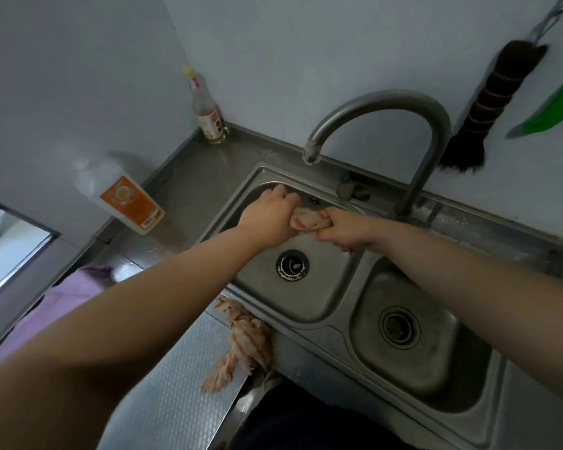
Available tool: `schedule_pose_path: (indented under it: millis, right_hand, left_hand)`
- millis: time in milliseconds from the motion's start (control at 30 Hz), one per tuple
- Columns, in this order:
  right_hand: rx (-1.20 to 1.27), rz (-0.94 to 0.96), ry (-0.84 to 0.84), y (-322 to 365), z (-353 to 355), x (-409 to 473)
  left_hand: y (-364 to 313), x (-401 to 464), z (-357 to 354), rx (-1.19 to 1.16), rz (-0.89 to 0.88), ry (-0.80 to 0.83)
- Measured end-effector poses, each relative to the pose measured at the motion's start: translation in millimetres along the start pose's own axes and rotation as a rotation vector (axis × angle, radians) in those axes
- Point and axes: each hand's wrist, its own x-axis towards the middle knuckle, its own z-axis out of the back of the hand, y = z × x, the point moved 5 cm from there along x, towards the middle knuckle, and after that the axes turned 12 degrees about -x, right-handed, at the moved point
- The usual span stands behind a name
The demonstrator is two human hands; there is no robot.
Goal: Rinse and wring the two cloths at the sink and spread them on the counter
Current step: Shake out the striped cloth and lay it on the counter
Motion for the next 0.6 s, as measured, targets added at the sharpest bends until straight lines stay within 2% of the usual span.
schedule_pose_path:
  millis: [100, 234, 334, 434, 534, 601]
  right_hand:
    - [-0.040, 0.029, -0.105, -0.1, 9.2, -3.9]
    - [-0.111, 0.188, -0.278, 17.4, 19.9, -11.6]
    - [-0.133, 0.258, -0.280, 29.7, 16.4, -12.1]
    - [-0.091, 0.284, -0.176, 38.6, 2.6, -6.1]
    - [0.063, 0.259, -0.073, 47.8, -15.0, 1.6]
    - [0.096, 0.222, -0.172, 54.1, -19.1, 6.5]
  left_hand:
    - [3.3, -21.4, 3.3, -0.275, 0.175, 0.065]
    - [4.9, -52.8, 4.9, -0.731, 0.306, -0.023]
    - [9.3, -73.1, 5.2, -1.108, 0.464, -0.048]
    - [6.4, -89.5, 13.4, -1.431, 0.507, -0.131]
    - [7.6, -102.7, 32.1, -1.555, 0.488, -0.294]
    - [13.9, -113.0, 46.3, -1.560, 0.458, -0.413]
